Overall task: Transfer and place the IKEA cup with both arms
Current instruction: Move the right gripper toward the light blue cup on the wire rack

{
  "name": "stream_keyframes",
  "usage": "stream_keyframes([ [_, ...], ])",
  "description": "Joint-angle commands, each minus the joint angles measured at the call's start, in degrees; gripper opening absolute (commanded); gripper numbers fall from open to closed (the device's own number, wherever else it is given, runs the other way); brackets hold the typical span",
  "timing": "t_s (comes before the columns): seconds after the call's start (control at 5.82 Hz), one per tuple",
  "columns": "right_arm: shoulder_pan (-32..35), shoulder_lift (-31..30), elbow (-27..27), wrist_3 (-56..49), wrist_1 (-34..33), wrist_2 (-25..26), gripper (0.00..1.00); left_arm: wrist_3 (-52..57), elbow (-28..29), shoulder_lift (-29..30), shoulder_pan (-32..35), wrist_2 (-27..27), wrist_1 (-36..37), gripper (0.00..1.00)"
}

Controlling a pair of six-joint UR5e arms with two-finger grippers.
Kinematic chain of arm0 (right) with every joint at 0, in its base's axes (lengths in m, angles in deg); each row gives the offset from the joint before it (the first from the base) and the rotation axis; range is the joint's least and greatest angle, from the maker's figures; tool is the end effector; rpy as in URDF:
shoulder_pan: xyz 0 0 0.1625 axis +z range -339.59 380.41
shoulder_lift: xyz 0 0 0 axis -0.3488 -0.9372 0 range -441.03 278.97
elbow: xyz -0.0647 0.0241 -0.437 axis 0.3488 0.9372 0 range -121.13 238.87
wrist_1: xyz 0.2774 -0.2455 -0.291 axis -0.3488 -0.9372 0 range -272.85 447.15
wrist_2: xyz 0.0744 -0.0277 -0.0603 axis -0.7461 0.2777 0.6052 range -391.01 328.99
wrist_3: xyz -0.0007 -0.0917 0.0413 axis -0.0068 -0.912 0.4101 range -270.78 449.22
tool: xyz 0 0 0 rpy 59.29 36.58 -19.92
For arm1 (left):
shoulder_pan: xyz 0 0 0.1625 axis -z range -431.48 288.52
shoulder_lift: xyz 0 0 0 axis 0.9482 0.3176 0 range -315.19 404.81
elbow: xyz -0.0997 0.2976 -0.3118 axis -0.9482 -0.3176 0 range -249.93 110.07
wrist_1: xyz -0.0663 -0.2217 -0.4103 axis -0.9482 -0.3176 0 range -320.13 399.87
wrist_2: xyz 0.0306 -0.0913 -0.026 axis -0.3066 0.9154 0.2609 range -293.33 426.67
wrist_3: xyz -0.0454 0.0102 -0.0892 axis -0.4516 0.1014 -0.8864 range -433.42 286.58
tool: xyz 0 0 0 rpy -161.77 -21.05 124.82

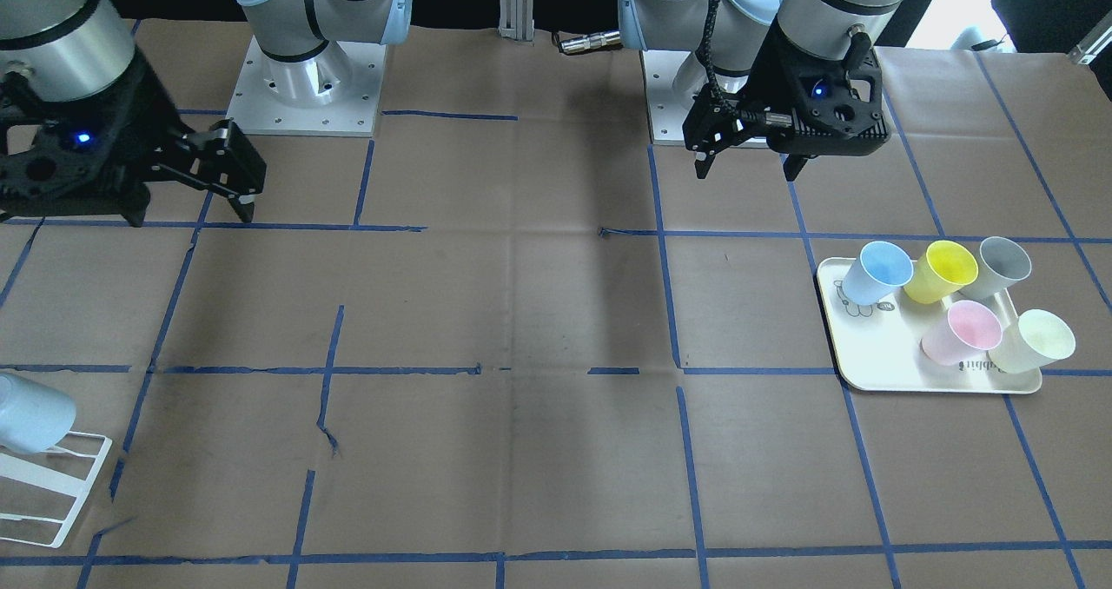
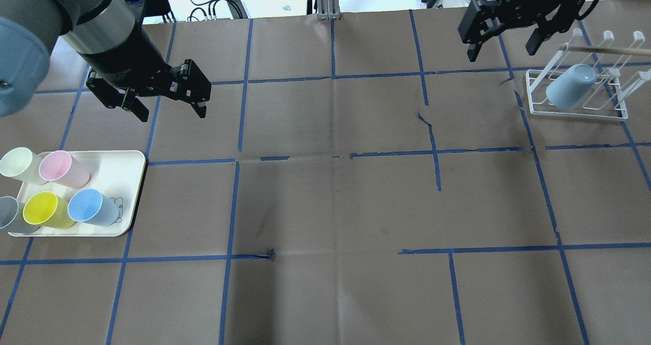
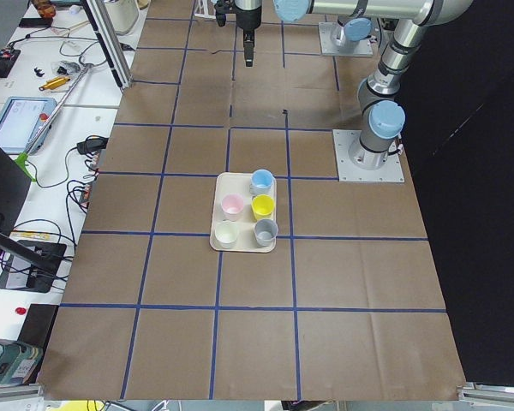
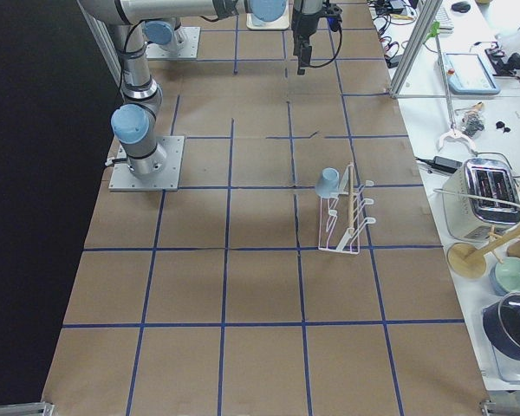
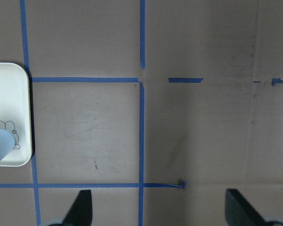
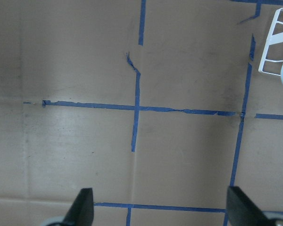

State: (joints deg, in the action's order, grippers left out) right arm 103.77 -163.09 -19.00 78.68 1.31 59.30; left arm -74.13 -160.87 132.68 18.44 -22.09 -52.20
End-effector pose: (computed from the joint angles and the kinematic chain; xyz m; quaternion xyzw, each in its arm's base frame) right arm 0.0611 -0.6226 0.5331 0.0341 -0.9994 -0.0002 0.0027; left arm -0.1347 -0.5336 0.5120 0.0069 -0.9999 -0.0077 0.0108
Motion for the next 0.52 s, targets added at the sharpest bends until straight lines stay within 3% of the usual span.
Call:
stream_keyframes([
  [0.0,-11.3,3.4,0.0,-15.2,-7.0,0.3,1.0,0.0,0.0,0.0,0.1,0.1,0.0,0.98],
  [0.34,-19.9,9.3,0.2,-25.5,-15.4,0.3,1.0,0.0,0.0,0.1,0.1,0.3,0.0,0.98],
])
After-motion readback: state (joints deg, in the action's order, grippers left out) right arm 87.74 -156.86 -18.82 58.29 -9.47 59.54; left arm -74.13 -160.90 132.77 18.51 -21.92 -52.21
